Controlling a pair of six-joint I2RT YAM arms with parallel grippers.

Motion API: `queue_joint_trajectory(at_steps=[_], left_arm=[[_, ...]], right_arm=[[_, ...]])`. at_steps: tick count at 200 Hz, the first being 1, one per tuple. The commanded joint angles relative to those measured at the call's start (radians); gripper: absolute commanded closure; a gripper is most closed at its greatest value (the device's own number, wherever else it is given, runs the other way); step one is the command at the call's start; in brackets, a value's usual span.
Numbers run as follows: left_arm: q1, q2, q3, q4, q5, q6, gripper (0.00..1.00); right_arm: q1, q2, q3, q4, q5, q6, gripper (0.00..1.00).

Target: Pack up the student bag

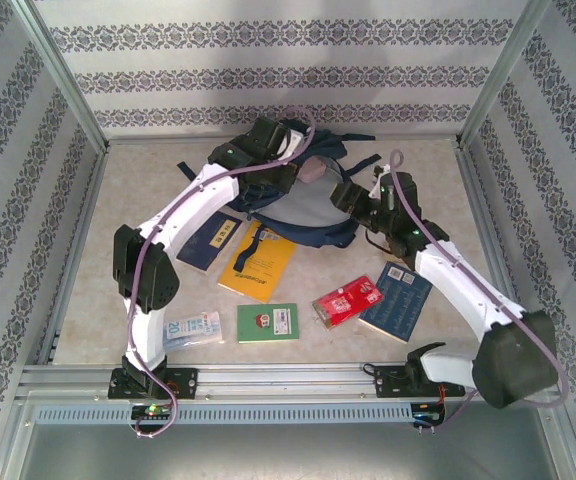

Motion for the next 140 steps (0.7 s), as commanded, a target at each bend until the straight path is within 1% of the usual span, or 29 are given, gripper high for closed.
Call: queue_joint_trajectory(at_steps=[1, 21, 37, 52, 70, 95, 114, 131, 140], left_arm=[[0.025, -0.026, -0.026, 0.079, 0.105, -0.122, 1.00], [0.032, -0.018, -0.043, 0.090, 0.161, -0.156, 1.00], [0.036, -0.012, -0.060, 0.105, 0.211, -0.186, 1.00], [0.036, -0.001, -0.057, 0.104, 0.254, -0.199, 1.00], [0.035, 0.009, -0.053, 0.092, 0.273, -0.202, 1.00], [0.036, 0.012, -0.047, 0.083, 0.290, -0.215, 1.00], [0.036, 0.013, -0.045, 0.074, 0.303, -0.222, 1.00], [0.036, 0.016, -0.050, 0.072, 0.312, -0.223, 1.00], [0.036, 0.020, -0.051, 0.075, 0.313, -0.224, 1.00]], right_arm=[[-0.013, -0.065, -0.078, -0.287, 0.102, -0.023, 0.36], [-0.034, -0.156, -0.218, -0.273, 0.000, 0.106, 0.37], [-0.046, -0.229, -0.341, -0.209, -0.110, 0.226, 0.40], [-0.039, -0.295, -0.426, -0.198, -0.160, 0.302, 0.41], [-0.032, -0.395, -0.504, -0.215, -0.160, 0.361, 0.41], [-0.017, -0.530, -0.610, -0.203, -0.165, 0.449, 0.43], [0.034, -0.591, -0.646, -0.229, -0.158, 0.499, 0.44], [0.106, -0.617, -0.674, -0.247, -0.133, 0.545, 0.43], [0.144, -0.626, -0.697, -0.226, -0.118, 0.577, 0.43]])
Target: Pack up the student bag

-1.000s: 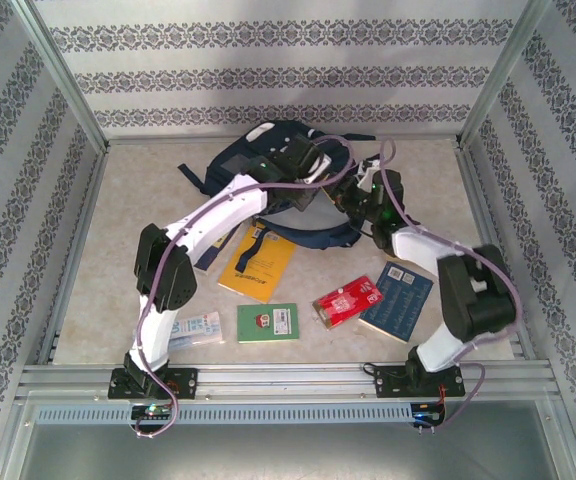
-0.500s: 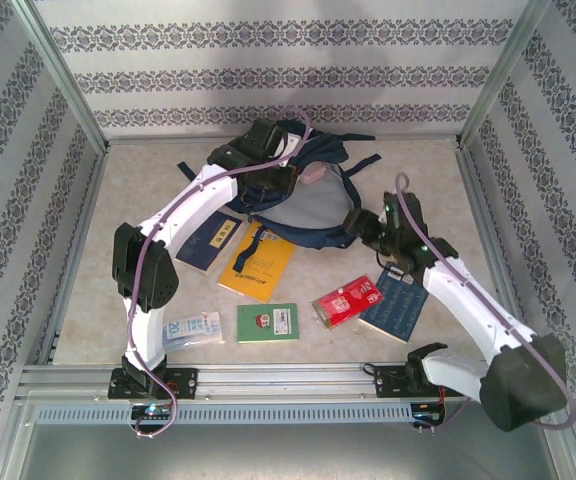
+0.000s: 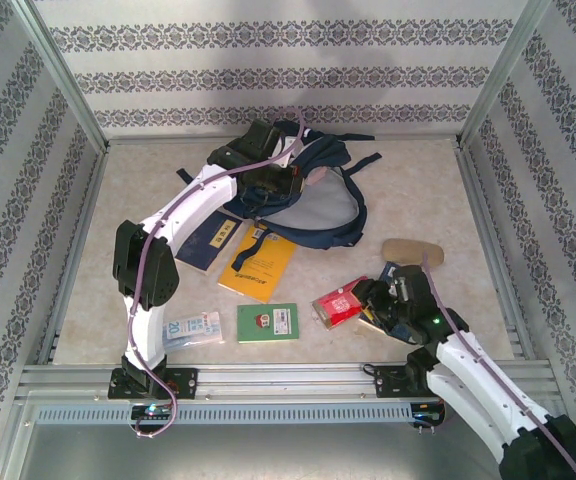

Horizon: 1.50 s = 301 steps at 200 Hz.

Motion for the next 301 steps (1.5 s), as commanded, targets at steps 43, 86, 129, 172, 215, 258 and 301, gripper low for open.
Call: queue_joint_trajectory(at_steps=[43, 86, 129, 172, 215, 258, 301], left_arm=[[0.010, 0.014, 0.011, 0.017, 0.076, -0.053, 1.00], [0.008, 0.018, -0.012, 0.044, 0.110, -0.078, 1.00], [0.008, 0.020, -0.008, 0.041, 0.121, -0.078, 1.00], [0.006, 0.038, -0.008, 0.048, 0.148, -0.090, 1.00], [0.005, 0.049, -0.006, 0.045, 0.154, -0.090, 1.00], [-0.007, 0.059, -0.007, 0.040, 0.154, -0.084, 1.00], [-0.007, 0.060, 0.000, 0.024, 0.141, -0.070, 1.00]], right_arm=[[0.215, -0.033, -0.095, 0.071, 0.155, 0.195, 0.40], [0.266, 0.010, -0.112, 0.180, 0.308, 0.190, 0.43], [0.265, 0.113, -0.107, 0.335, 0.392, 0.141, 0.52], [0.211, 0.363, -0.032, 0.535, 0.354, 0.042, 0.56], [0.181, 0.596, 0.044, 0.750, 0.290, -0.015, 0.62], [0.134, 0.675, 0.074, 0.859, 0.273, -0.031, 0.69], [0.100, 0.757, 0.147, 0.881, 0.202, -0.038, 0.71]])
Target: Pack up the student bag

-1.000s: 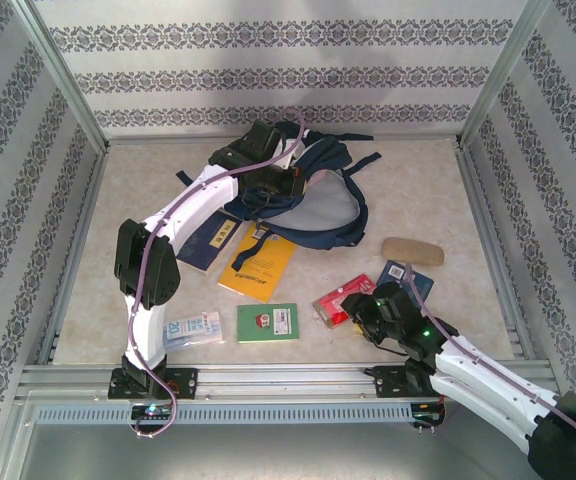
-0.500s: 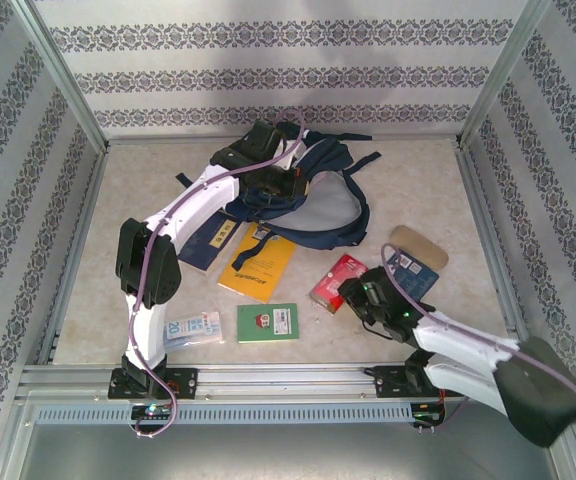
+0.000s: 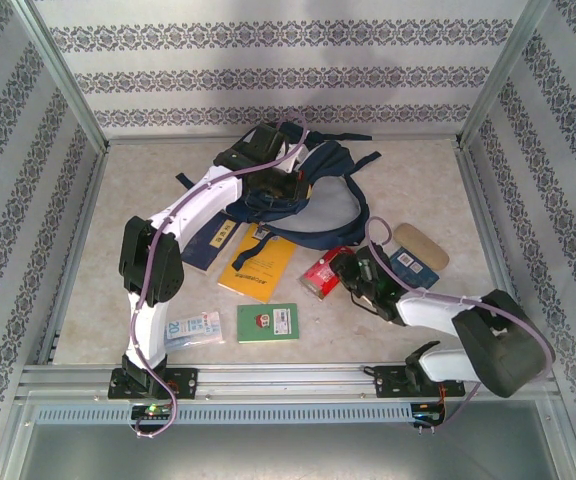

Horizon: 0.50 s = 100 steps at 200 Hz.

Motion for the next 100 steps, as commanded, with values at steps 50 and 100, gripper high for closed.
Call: queue_joint_trajectory(at_steps=[50, 100], left_arm=[[-0.005, 0.012, 0.014, -0.005, 0.010, -0.024, 1.00], [-0.006, 0.027, 0.013, -0.007, 0.011, -0.026, 1.00]], right_arm=[[-0.009, -0.042, 0.054, -0.243, -0.050, -0.071, 0.60], [-0.025, -0.034, 0.025, -0.284, -0.066, -0.074, 0.54]])
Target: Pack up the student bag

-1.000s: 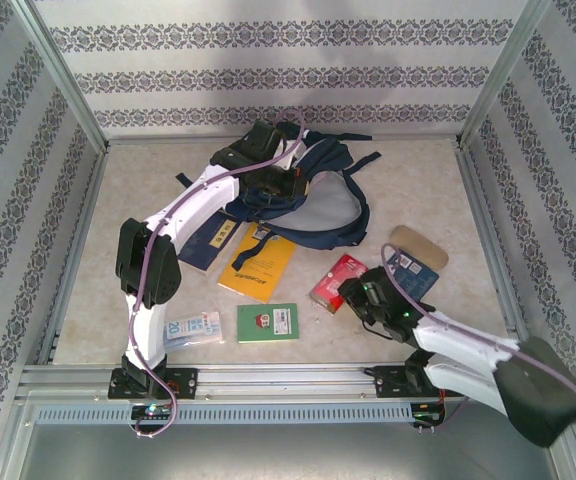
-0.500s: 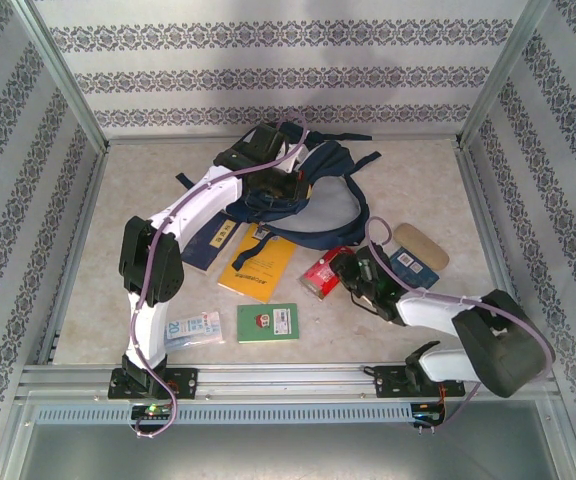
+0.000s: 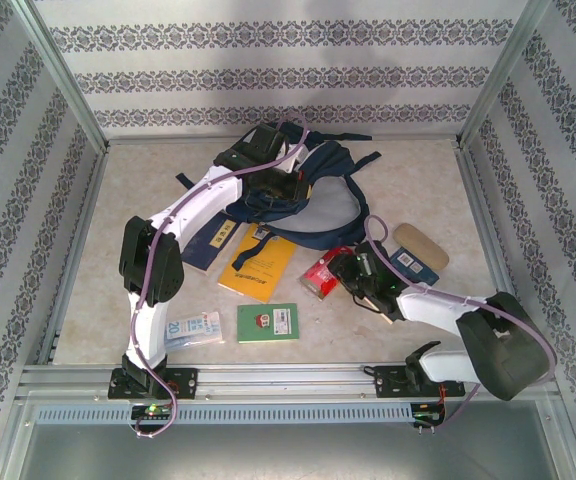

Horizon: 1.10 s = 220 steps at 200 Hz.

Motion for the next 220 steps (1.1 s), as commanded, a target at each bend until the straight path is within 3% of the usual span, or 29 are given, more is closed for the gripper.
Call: queue_joint_trajectory(at_steps=[1, 44, 80, 163, 220], left_arm=[[-0.007, 0.026, 0.014, -0.006, 0.012, -0.027, 1.00], [-0.009, 0.033, 0.011, -0.009, 0.014, -0.024, 1.00], [-0.019, 0.047, 0.016, -0.014, 0.019, -0.024, 1.00], [-0.022, 0.059, 0.026, -0.033, -0.011, -0.005, 1.00], [-0.021, 0.060, 0.024, -0.036, -0.008, -0.005, 1.00]], right_arm=[[-0.020, 0.015, -0.010, -0.043, -0.018, -0.023, 0.54], [-0.032, 0.167, 0.075, -0.005, -0.074, -0.014, 0.52], [-0.037, 0.211, 0.115, 0.042, -0.086, -0.007, 0.44], [-0.099, 0.042, 0.022, -0.021, -0.054, -0.061, 0.42], [-0.141, 0.144, 0.049, 0.038, -0.109, -0.099, 0.45]])
